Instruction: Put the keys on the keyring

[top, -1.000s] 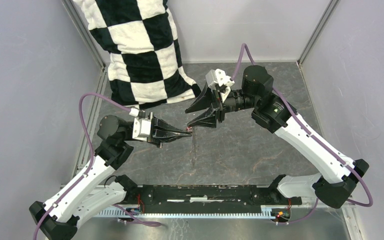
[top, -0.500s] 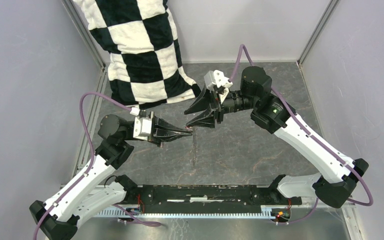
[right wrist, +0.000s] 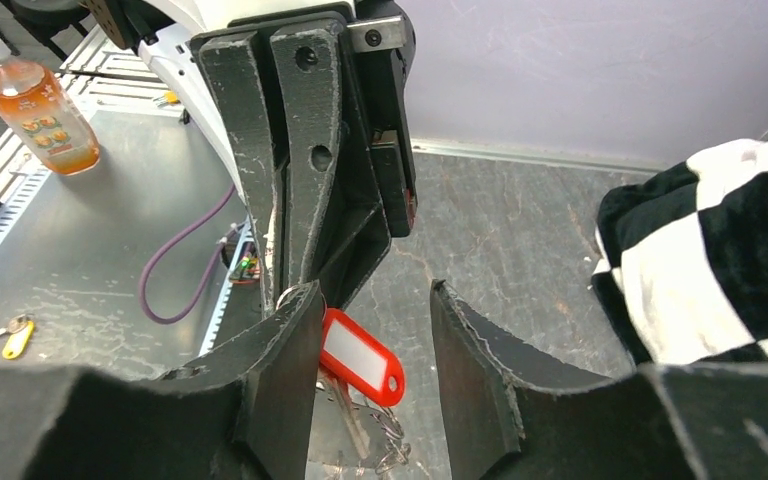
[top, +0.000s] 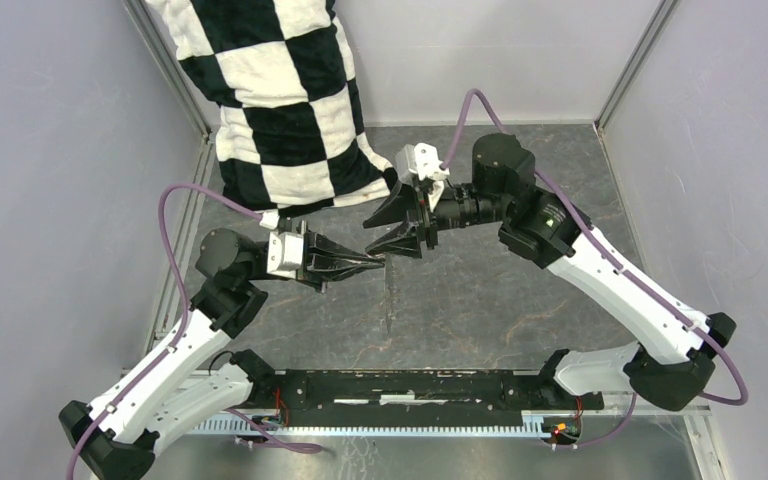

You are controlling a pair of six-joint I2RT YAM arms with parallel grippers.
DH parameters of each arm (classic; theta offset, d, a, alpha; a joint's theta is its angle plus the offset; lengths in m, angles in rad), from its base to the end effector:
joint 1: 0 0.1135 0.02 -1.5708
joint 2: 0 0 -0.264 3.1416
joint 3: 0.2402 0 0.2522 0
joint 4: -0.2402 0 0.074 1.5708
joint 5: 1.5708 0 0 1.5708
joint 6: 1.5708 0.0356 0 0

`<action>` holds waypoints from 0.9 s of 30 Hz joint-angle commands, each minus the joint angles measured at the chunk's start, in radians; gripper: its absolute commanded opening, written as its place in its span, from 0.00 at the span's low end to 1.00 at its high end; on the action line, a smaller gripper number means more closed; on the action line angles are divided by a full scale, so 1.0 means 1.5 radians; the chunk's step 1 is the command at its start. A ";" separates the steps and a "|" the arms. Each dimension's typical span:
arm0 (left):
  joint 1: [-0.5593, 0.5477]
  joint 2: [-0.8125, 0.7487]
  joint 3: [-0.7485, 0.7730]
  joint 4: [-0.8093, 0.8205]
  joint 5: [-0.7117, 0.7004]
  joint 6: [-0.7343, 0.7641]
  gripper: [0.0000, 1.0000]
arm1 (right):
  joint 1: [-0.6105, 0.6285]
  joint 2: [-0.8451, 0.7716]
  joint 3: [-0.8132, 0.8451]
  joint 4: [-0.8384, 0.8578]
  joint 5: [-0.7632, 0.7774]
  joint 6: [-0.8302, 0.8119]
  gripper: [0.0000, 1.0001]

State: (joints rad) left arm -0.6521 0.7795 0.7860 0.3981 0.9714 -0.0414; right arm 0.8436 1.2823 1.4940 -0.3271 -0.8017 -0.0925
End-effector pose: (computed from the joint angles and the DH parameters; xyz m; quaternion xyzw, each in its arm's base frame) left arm 0.1119 -0.1224 0.3977 0.5181 0.3473 -0.4926 0.6069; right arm 0.1603 0.2186 0.4653 -0.5418 0.4965 0.4957 0.4629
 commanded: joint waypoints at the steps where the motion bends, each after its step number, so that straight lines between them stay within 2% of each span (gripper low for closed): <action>1: -0.010 -0.022 0.005 0.042 -0.013 0.039 0.02 | 0.001 0.053 0.093 -0.086 0.064 -0.005 0.48; 10: -0.010 -0.076 -0.051 0.024 -0.004 0.179 0.02 | 0.000 0.095 0.116 -0.126 0.047 0.101 0.45; 15: -0.010 -0.093 -0.065 0.014 0.017 0.221 0.02 | -0.003 0.084 0.067 -0.064 0.006 0.161 0.44; 21: -0.011 -0.106 -0.065 -0.010 0.029 0.269 0.02 | -0.011 0.085 0.049 -0.042 -0.026 0.198 0.42; 27: -0.011 -0.109 -0.065 -0.011 0.028 0.281 0.02 | -0.015 0.070 0.007 0.014 -0.040 0.252 0.40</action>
State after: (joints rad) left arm -0.6521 0.6338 0.6773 0.3267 0.9543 0.3145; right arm 0.8391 1.4014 1.5509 -0.4126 -0.8997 0.2214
